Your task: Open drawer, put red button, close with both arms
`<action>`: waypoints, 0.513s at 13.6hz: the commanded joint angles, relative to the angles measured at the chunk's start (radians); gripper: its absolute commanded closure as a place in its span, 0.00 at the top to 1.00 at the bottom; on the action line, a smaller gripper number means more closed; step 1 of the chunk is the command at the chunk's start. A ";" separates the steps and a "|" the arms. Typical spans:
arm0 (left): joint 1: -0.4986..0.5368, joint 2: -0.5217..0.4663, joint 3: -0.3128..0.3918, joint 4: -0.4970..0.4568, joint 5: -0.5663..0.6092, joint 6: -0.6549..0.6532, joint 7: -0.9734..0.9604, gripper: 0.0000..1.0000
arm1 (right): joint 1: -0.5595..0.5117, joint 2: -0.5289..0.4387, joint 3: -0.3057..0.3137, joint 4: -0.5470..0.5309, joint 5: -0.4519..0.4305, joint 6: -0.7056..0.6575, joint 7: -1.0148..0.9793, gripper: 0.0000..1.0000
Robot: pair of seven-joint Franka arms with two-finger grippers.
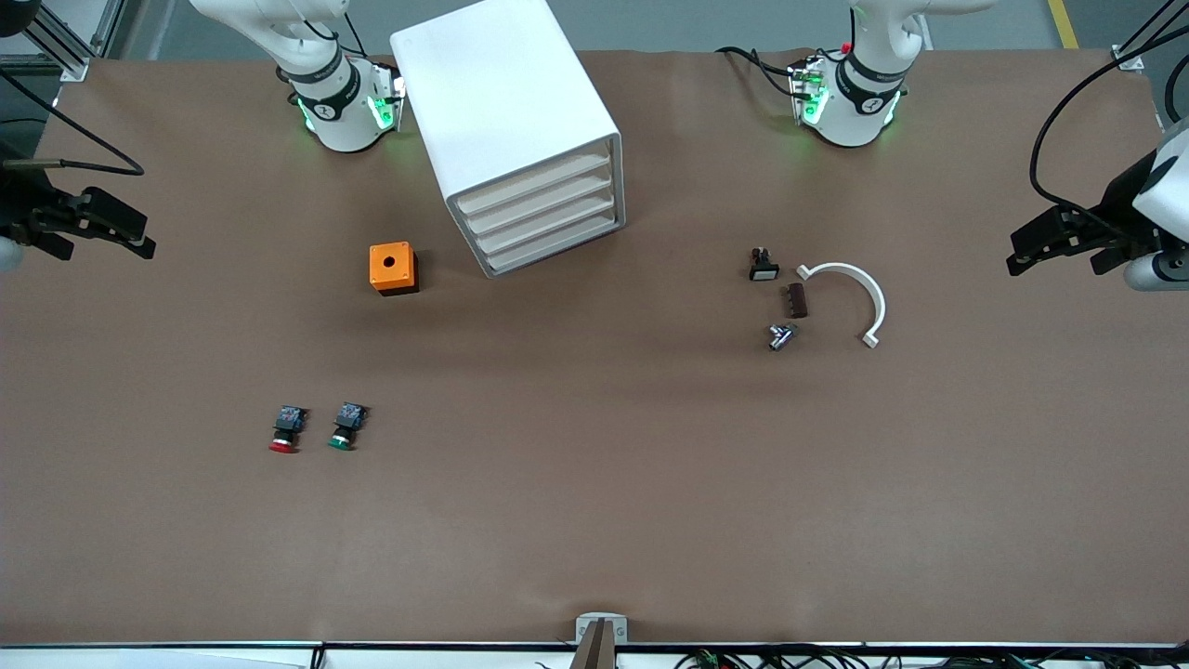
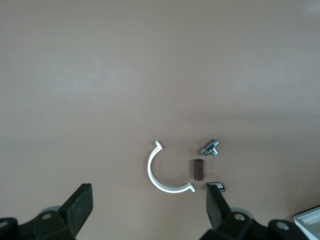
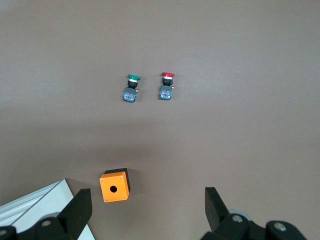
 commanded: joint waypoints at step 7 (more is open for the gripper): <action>-0.002 0.022 -0.004 0.027 -0.083 -0.028 -0.007 1.00 | -0.004 -0.030 0.007 -0.029 0.014 0.009 0.017 1.00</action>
